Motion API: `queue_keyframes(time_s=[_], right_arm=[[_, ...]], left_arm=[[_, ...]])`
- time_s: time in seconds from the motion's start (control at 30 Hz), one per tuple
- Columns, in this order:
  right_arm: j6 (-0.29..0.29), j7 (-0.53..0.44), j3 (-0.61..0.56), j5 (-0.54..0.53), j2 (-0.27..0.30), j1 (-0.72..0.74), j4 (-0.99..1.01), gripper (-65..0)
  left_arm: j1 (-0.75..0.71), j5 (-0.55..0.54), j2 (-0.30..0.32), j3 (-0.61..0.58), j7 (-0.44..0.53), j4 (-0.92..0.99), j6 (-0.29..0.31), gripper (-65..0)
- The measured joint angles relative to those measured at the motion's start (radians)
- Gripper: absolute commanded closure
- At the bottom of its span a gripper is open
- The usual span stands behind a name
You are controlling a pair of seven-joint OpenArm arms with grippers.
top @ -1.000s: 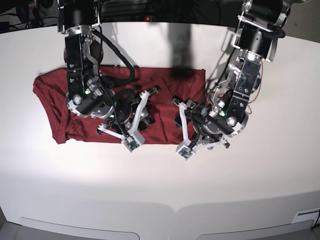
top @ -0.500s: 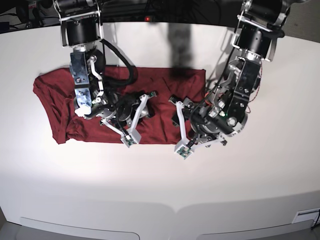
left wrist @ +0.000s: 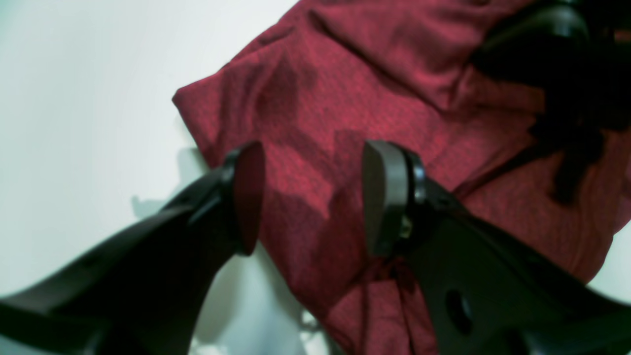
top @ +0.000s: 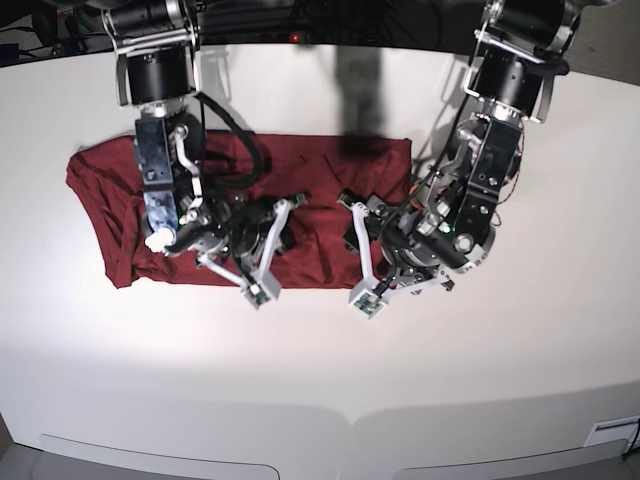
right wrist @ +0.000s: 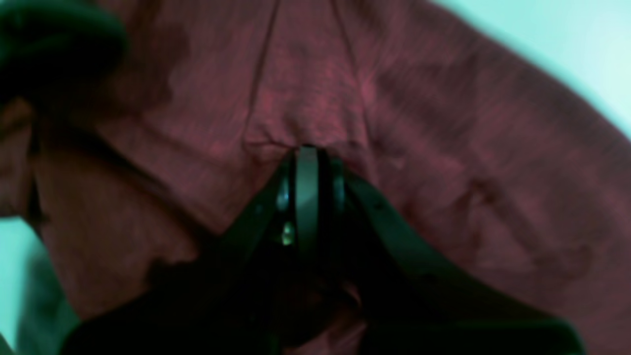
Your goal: Fold the T-shirt properly
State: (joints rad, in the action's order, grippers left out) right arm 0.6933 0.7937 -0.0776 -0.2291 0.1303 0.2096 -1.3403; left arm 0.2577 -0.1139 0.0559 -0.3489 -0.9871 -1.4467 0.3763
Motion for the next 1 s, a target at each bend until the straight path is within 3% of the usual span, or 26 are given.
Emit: queue_keyframes(time_s=[0.4, 0.6, 0.67, 0.73, 0.9, 1.0], right_arm=[[0.0, 0.042, 0.217, -0.011, 0.003, 0.047, 0.0, 0.0], [0.0, 0.092, 0.324, -0.182, 0.05, 0.05, 0.001, 0.0], [0.0, 0.108, 0.335, -0.203, 0.05, 0.048, 0.001, -8.3], [0.0, 0.105, 0.335, -0.216, 0.045, 0.045, 0.001, -12.4], [0.0, 0.066, 0.363, -0.219, 0.042, 0.045, 0.001, -12.4], [-0.016, 0.055, 0.43, -0.189, 0.044, 0.049, 0.001, -12.4]], left_arm=[[0.0, 0.0, 0.0, 0.0, -0.008, 0.0, -0.011, -30.9], [-0.001, -0.002, 0.0, 0.0, -0.008, 0.0, -0.03, -30.9], [-0.009, -0.003, 0.0, 0.0, -0.008, 0.0, -0.03, -30.9], [-0.029, -0.042, 0.0, 0.0, 0.001, 0.0, -0.031, -30.9], [-0.103, -0.105, 0.0, 0.0, 0.102, 0.0, -0.033, -30.9], [-0.123, -0.06, 0.0, 0.0, 0.111, 0.0, -0.033, -30.9]])
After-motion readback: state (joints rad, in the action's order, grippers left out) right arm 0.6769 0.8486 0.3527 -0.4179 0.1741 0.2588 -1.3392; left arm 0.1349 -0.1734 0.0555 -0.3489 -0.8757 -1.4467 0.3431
